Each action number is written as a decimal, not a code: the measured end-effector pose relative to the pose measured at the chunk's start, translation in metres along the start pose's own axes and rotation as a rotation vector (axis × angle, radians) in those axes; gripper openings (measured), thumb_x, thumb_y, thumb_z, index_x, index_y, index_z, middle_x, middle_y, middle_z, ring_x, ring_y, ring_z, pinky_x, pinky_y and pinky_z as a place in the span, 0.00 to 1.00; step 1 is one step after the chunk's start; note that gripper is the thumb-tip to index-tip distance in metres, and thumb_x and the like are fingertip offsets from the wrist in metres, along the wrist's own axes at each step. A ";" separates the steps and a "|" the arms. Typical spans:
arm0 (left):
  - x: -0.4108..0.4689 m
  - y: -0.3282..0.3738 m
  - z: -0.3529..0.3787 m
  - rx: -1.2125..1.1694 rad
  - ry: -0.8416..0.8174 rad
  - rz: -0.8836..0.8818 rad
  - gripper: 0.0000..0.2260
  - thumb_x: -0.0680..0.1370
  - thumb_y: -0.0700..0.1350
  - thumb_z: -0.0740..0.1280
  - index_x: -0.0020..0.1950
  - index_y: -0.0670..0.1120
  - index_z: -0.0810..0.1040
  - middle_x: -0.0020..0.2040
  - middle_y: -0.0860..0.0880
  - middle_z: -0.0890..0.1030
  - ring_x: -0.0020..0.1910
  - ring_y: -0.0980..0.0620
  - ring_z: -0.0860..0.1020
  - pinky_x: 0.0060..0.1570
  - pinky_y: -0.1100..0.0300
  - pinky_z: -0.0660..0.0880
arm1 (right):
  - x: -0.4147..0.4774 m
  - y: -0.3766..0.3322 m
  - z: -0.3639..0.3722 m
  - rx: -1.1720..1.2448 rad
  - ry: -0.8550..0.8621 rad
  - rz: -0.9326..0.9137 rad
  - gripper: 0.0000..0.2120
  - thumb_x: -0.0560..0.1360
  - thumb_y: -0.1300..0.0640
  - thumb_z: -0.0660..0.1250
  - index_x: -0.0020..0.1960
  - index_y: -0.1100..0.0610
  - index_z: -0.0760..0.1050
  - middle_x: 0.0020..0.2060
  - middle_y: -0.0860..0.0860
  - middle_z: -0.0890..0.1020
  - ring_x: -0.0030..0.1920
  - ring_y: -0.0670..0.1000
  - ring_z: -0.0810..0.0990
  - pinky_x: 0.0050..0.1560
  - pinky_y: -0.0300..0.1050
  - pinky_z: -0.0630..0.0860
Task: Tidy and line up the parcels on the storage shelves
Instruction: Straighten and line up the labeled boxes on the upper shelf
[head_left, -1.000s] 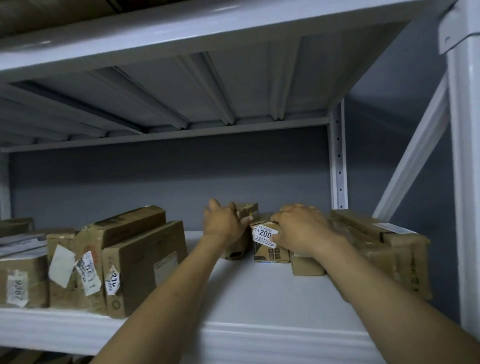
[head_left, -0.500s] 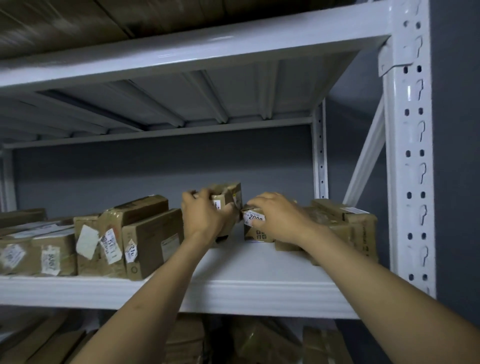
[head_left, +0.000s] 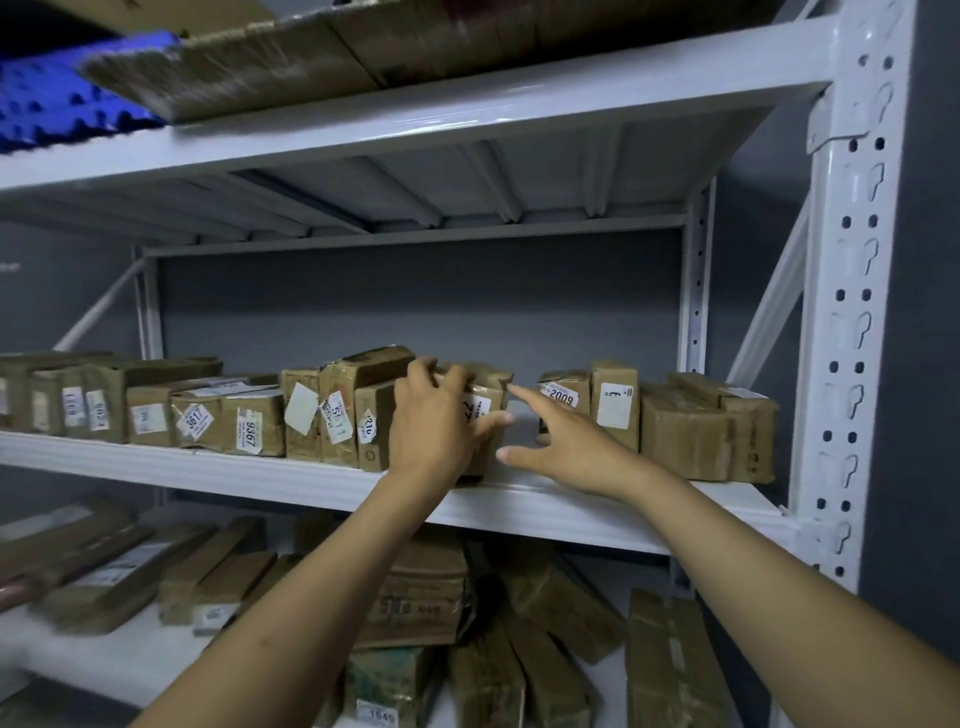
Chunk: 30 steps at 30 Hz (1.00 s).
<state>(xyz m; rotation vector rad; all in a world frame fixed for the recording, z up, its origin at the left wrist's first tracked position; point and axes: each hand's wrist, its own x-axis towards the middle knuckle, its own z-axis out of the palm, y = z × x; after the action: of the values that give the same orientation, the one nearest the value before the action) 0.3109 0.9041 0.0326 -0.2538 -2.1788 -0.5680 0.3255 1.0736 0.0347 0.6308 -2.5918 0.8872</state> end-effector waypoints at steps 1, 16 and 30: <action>-0.001 -0.004 -0.003 -0.018 -0.041 0.016 0.28 0.72 0.62 0.69 0.67 0.50 0.73 0.70 0.42 0.65 0.68 0.41 0.65 0.61 0.51 0.70 | 0.000 -0.004 0.002 0.011 -0.007 -0.005 0.39 0.73 0.42 0.71 0.76 0.39 0.52 0.76 0.48 0.58 0.71 0.53 0.66 0.70 0.51 0.66; 0.047 -0.116 -0.058 0.307 -0.228 0.149 0.32 0.74 0.54 0.71 0.75 0.60 0.62 0.78 0.44 0.52 0.76 0.40 0.51 0.72 0.41 0.53 | 0.044 -0.040 0.034 -0.141 0.140 0.010 0.13 0.80 0.46 0.60 0.60 0.50 0.62 0.61 0.50 0.69 0.48 0.46 0.73 0.38 0.36 0.67; 0.063 -0.157 -0.036 0.128 -0.230 0.206 0.40 0.69 0.58 0.74 0.76 0.55 0.58 0.73 0.52 0.62 0.70 0.46 0.63 0.71 0.44 0.59 | 0.086 -0.060 0.081 -0.116 0.279 0.090 0.24 0.79 0.47 0.63 0.69 0.54 0.59 0.64 0.54 0.70 0.56 0.52 0.77 0.46 0.41 0.75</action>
<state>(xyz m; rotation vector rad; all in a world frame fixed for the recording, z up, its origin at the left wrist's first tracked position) 0.2388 0.7479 0.0524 -0.4879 -2.3624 -0.2934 0.2695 0.9537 0.0407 0.3339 -2.4121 0.7829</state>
